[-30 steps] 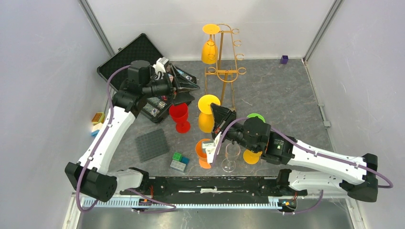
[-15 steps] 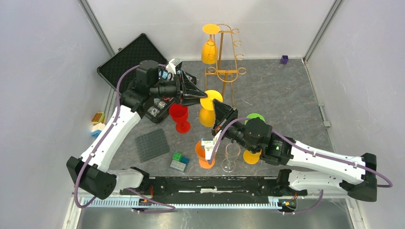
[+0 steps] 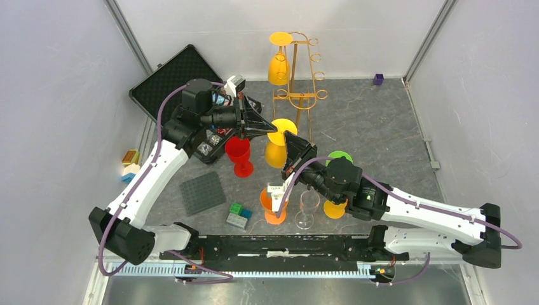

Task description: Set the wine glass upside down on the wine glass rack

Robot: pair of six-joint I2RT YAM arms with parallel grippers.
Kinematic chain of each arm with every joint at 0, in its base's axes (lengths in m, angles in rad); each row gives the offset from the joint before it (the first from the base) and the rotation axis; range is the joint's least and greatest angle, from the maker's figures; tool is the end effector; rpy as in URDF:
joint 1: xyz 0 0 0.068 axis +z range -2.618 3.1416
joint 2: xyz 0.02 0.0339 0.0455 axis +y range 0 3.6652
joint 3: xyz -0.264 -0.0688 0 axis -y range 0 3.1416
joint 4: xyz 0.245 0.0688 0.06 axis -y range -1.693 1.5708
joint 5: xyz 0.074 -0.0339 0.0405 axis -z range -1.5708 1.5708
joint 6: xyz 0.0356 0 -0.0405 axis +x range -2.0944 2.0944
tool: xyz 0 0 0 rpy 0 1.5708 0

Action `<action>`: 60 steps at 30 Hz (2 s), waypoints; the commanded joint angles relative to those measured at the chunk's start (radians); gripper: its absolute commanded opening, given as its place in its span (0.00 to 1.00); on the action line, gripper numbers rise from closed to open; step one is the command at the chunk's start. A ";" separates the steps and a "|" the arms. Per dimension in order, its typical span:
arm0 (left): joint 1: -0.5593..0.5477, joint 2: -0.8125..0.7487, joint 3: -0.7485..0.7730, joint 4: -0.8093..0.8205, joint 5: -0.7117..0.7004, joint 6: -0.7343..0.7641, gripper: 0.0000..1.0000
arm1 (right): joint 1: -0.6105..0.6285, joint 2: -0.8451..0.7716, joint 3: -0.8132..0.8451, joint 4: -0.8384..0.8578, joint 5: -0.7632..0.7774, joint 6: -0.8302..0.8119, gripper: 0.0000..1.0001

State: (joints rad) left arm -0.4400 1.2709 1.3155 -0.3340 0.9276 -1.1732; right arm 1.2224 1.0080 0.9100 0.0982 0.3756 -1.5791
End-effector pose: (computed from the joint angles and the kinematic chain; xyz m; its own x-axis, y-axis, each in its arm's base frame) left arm 0.2371 -0.1431 0.4094 -0.9752 -0.1521 -0.1606 0.1295 0.1957 -0.9721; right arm 0.0928 0.2173 0.3725 0.7491 -0.6624 0.0082 0.0063 -0.0053 -1.0000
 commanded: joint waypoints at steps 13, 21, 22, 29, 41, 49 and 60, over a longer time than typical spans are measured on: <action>-0.002 0.026 0.174 -0.234 -0.078 0.207 0.02 | 0.007 0.011 0.094 -0.116 -0.045 0.183 0.91; 0.020 0.014 0.251 -0.362 -0.171 0.314 0.02 | 0.006 0.006 0.174 -0.198 -0.186 0.411 0.98; 0.023 0.013 0.259 -0.375 -0.188 0.325 0.02 | 0.006 0.008 0.187 -0.201 -0.209 0.452 0.98; 0.035 -0.012 0.333 -0.470 -0.326 0.422 0.02 | -0.029 0.062 0.332 -0.306 -0.372 0.669 0.98; 0.044 -0.077 0.359 -0.497 -0.482 0.505 0.02 | -0.311 0.125 0.488 -0.269 -0.878 1.185 0.98; 0.052 -0.053 0.359 -0.497 -0.443 0.486 0.02 | -0.502 0.163 0.443 0.168 -1.112 1.723 0.98; 0.071 -0.030 0.357 -0.450 -0.414 0.466 0.02 | -0.768 0.177 0.357 0.430 -0.998 2.156 0.98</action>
State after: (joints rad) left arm -0.3775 1.2385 1.6394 -0.8360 0.4801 -0.7162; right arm 0.5259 1.1858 1.2949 0.3981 -0.6701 0.3721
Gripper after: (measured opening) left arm 0.040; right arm 0.979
